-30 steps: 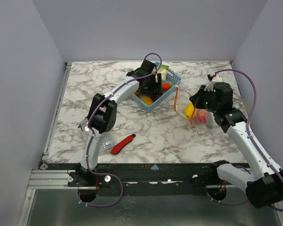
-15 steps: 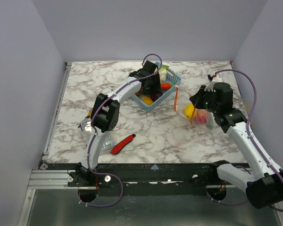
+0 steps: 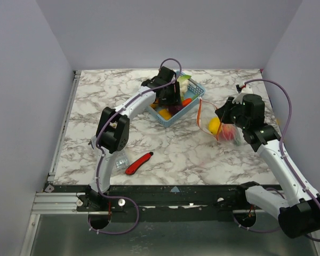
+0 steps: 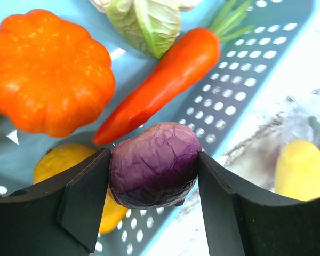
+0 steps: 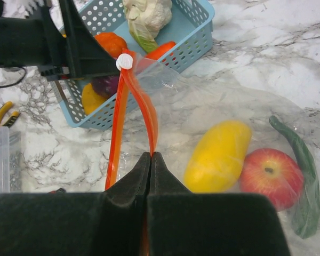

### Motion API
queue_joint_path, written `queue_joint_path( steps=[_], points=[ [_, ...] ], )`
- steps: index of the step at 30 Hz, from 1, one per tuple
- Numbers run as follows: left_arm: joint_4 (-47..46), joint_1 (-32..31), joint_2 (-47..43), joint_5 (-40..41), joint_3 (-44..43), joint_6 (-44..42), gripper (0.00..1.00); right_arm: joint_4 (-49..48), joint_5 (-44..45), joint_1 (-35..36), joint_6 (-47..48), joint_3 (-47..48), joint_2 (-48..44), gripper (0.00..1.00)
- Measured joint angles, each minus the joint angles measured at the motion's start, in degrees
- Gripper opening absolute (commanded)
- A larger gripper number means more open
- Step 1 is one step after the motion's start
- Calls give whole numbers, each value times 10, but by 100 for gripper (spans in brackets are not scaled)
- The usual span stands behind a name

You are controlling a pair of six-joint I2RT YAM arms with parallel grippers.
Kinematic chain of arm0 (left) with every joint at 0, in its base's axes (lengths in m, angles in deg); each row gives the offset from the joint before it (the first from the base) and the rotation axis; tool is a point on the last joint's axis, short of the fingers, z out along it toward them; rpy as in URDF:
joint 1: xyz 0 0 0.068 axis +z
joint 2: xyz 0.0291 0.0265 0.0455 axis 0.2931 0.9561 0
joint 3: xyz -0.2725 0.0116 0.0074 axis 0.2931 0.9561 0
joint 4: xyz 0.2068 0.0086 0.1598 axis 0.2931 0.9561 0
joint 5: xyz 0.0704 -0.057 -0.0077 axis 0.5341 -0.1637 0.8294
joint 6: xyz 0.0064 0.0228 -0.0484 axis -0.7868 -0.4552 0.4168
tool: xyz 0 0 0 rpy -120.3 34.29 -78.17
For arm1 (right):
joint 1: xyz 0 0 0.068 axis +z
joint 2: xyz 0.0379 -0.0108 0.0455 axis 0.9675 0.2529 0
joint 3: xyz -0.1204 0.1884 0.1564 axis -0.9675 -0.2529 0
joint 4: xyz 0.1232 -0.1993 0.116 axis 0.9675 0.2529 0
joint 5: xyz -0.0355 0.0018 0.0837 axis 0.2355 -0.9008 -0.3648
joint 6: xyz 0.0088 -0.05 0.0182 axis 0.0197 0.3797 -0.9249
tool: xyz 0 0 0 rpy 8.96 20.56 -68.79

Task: Place the food in the zip-top bag and seal the zipper
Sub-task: Pick up the fake vegetable from the bin, then place the fake vegetable in the zipper food storage bag.

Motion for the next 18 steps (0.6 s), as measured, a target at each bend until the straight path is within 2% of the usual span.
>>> queue_joint_path(
  steps=[7,11,18],
  points=[
    [-9,3,-110,-33,57,-15,10,0,1,0,0,-3,-5,0],
    [-37,3,-184,-89,110,-15,10,0,3,0,0,-5,-10,0],
    [-120,-5,-261,-198,225,20,10,0,4,0,-2,-6,-10,0]
  ],
)
